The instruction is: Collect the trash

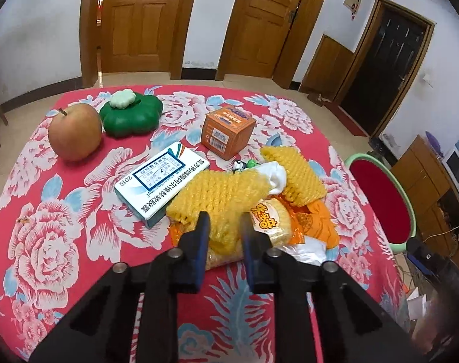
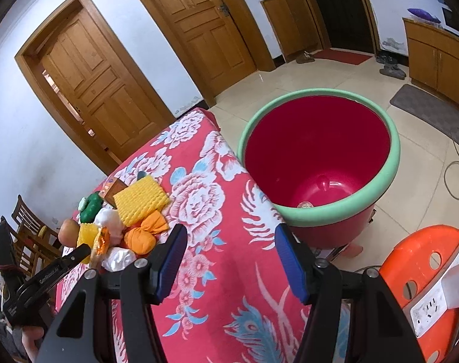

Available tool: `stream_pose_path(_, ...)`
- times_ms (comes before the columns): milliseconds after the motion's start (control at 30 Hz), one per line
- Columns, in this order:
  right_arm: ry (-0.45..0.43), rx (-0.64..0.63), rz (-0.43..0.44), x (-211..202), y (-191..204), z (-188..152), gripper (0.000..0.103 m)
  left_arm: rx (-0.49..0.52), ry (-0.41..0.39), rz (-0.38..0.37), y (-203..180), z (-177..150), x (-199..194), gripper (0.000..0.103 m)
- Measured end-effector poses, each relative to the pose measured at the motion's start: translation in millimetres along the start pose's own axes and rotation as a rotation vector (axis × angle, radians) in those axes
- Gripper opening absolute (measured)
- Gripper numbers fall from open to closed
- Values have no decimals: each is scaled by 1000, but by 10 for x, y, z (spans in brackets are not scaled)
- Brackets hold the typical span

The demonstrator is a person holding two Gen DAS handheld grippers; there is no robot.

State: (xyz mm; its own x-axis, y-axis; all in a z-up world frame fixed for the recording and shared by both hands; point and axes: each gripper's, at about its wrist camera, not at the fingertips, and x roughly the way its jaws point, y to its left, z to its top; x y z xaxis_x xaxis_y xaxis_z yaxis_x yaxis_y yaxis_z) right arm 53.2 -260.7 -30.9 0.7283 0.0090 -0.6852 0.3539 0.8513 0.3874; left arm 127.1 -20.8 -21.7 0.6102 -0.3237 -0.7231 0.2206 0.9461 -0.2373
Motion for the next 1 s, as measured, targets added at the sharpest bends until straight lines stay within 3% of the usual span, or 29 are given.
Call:
stream_pose_path(67, -2, -7, 4, -13, 36, -11, 63, -2, -14, -14, 4, -13, -79, 7)
stream_pose_path(467, 4, -93, 63, -121, 425, -18, 63, -44, -80, -61, 153, -60, -504, 7)
stream_pose_path(733, 73, -191, 157, -31, 981, -33, 63, -99, -98, 22, 431, -85, -666, 7)
stream_pose_path(1000, 164, -287, 212, 356, 1523, -158, 63, -142, -92, 63, 719, -167, -729, 7)
